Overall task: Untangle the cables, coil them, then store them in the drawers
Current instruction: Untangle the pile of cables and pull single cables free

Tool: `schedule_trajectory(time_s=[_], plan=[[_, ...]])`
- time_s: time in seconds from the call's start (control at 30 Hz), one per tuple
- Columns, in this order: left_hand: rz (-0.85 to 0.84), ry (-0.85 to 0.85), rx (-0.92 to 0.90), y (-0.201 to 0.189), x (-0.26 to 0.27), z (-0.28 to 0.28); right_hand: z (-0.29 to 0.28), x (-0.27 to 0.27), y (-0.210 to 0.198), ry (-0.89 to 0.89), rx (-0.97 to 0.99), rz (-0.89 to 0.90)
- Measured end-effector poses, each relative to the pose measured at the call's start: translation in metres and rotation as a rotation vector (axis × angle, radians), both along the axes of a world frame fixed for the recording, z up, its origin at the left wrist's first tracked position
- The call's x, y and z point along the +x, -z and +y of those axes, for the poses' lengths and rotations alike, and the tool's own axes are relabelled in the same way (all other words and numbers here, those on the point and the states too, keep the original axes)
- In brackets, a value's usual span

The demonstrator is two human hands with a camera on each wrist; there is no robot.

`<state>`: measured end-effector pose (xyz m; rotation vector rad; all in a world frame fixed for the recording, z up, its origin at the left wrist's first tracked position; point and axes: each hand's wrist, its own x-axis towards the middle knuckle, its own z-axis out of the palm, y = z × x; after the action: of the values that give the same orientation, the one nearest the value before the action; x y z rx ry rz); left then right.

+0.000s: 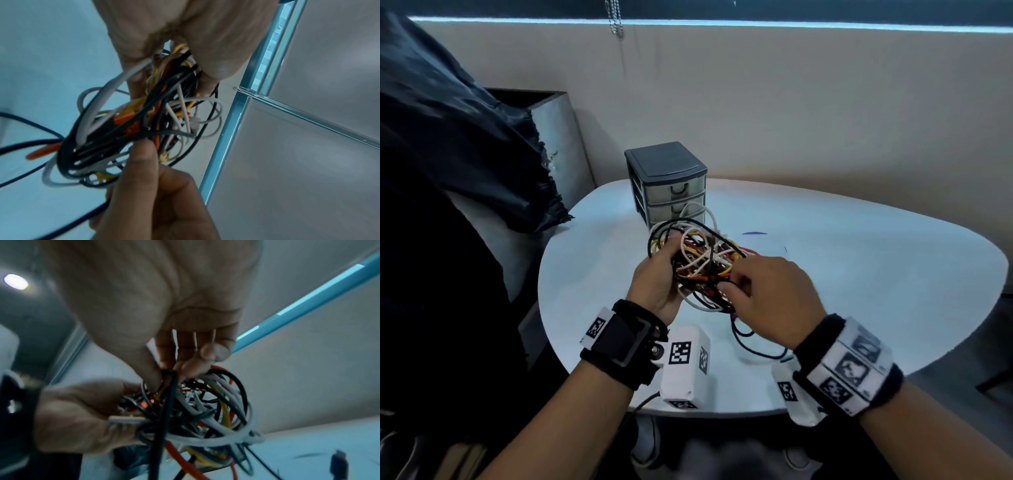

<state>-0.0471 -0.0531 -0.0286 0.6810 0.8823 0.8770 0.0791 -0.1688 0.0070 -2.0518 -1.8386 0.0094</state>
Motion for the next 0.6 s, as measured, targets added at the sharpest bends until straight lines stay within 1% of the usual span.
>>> schedule_trajectory(time_s=[0.07, 0.13, 0.27, 0.33, 0.4, 0.47, 0.5, 0.53, 0.57, 0.6], plan=[[-0.019, -0.061, 0.0, 0.004, -0.001, 0.002, 0.006, 0.003, 0.005, 0.004, 0.052, -0.027], [-0.048, -0.116, -0.008, 0.009, -0.006, 0.007, 0.008, 0.012, 0.014, 0.05, 0.157, 0.027], [-0.105, -0.256, -0.086, 0.016, -0.02, 0.022, -0.001, 0.039, 0.034, 0.266, 0.403, 0.284], [-0.141, -0.312, -0.129, 0.018, -0.028, 0.03, -0.009, 0.054, 0.044, 0.417, 0.469, 0.422], [-0.154, -0.351, -0.177, 0.019, -0.035, 0.035, -0.014, 0.075, 0.063, 0.605, 0.482, 0.65], [-0.144, -0.382, -0.201, 0.021, -0.035, 0.033, -0.014, 0.089, 0.083, 0.726, 0.368, 0.941], [-0.131, -0.403, -0.196, 0.021, -0.032, 0.028, -0.014, 0.089, 0.091, 0.75, 0.271, 0.981], [-0.107, -0.434, -0.186, 0.021, -0.028, 0.022, -0.013, 0.086, 0.097, 0.734, 0.185, 0.934], [-0.073, -0.465, -0.171, 0.02, -0.023, 0.016, -0.013, 0.078, 0.098, 0.681, 0.143, 0.806], [-0.045, -0.482, -0.153, 0.018, -0.02, 0.011, -0.012, 0.068, 0.098, 0.589, 0.174, 0.662]])
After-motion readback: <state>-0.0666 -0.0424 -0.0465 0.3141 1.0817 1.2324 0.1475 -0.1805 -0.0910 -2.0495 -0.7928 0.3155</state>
